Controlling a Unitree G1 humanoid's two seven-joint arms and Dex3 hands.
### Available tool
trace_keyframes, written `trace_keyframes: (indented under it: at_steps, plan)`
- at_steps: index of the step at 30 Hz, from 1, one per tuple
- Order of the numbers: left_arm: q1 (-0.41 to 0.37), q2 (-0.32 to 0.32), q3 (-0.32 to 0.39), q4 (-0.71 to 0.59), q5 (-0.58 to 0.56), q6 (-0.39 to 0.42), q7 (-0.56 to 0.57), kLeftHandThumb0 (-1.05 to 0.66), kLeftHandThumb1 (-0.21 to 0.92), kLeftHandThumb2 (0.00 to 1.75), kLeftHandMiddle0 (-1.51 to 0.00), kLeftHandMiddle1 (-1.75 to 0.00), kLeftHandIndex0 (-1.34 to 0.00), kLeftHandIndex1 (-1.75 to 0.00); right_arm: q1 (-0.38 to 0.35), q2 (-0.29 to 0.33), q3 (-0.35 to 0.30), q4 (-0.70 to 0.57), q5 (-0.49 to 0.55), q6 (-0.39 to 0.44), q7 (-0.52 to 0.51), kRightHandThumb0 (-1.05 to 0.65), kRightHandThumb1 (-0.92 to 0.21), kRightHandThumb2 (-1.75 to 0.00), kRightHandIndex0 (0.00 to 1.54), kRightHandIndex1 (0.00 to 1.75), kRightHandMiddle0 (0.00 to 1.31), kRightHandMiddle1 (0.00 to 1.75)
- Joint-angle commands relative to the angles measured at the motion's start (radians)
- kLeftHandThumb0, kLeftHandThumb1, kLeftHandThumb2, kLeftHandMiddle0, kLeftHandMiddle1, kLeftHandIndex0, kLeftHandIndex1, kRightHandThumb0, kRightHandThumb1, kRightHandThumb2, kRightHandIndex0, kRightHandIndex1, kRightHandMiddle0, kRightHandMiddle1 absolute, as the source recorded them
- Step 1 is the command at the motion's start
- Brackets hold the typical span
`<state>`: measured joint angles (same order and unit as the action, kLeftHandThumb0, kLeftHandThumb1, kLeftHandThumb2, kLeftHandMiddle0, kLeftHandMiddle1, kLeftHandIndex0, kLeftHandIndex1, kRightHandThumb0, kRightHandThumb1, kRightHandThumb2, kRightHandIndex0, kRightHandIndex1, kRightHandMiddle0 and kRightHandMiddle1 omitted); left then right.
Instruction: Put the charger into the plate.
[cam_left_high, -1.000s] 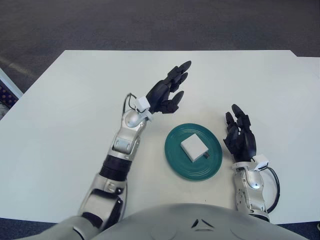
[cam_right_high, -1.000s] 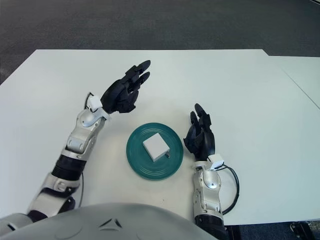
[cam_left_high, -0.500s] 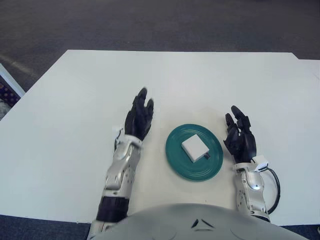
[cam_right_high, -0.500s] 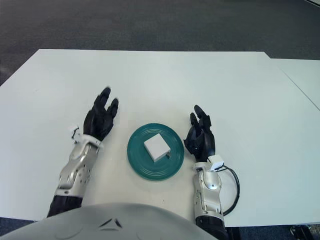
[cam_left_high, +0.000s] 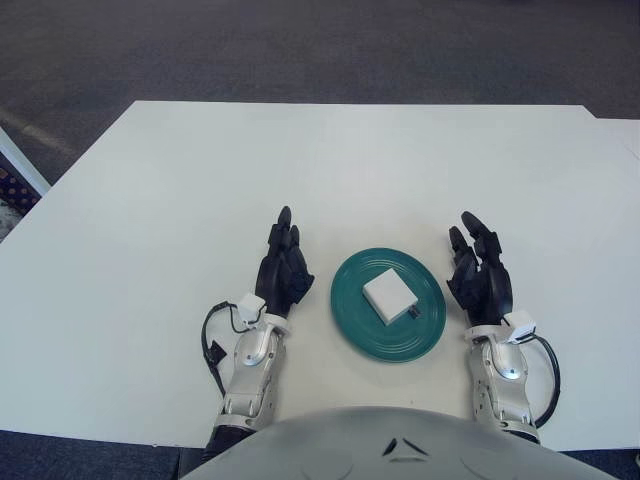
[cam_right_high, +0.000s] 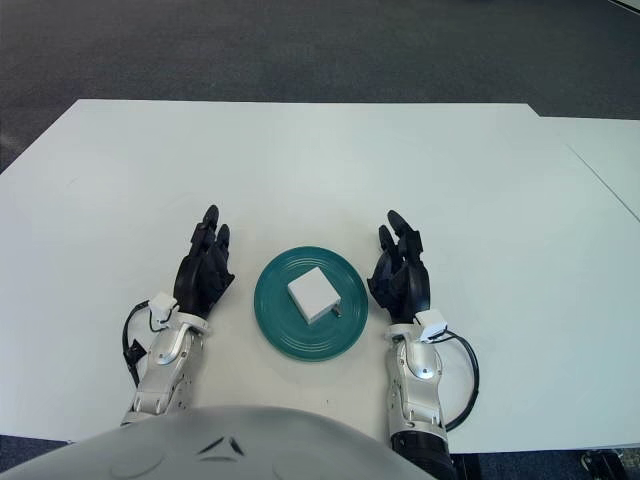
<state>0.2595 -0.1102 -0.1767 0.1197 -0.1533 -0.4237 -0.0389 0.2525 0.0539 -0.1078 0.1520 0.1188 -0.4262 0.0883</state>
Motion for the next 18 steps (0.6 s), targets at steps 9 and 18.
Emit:
trace_keyframes:
  at_steps: [9, 18]
  plan:
    - [0.039, -0.035, 0.011, 0.222, -0.053, -0.188, -0.106, -1.05, 0.92, 0.97, 0.0, 0.0, -0.05, -0.04, 0.114, 0.002, 0.007, 0.072, -0.001, 0.069, 0.008, -0.93, -0.92, -0.84, 0.3, 0.02, 0.0, 0.65]
    - [-0.005, -0.059, 0.068, 0.35, -0.066, -0.306, -0.14, -0.99, 0.92, 0.99, -0.07, -0.01, -0.02, -0.32, 0.126, -0.001, 0.006, 0.047, 0.005, 0.088, 0.015, -0.92, -0.92, -0.84, 0.3, 0.02, 0.0, 0.64]
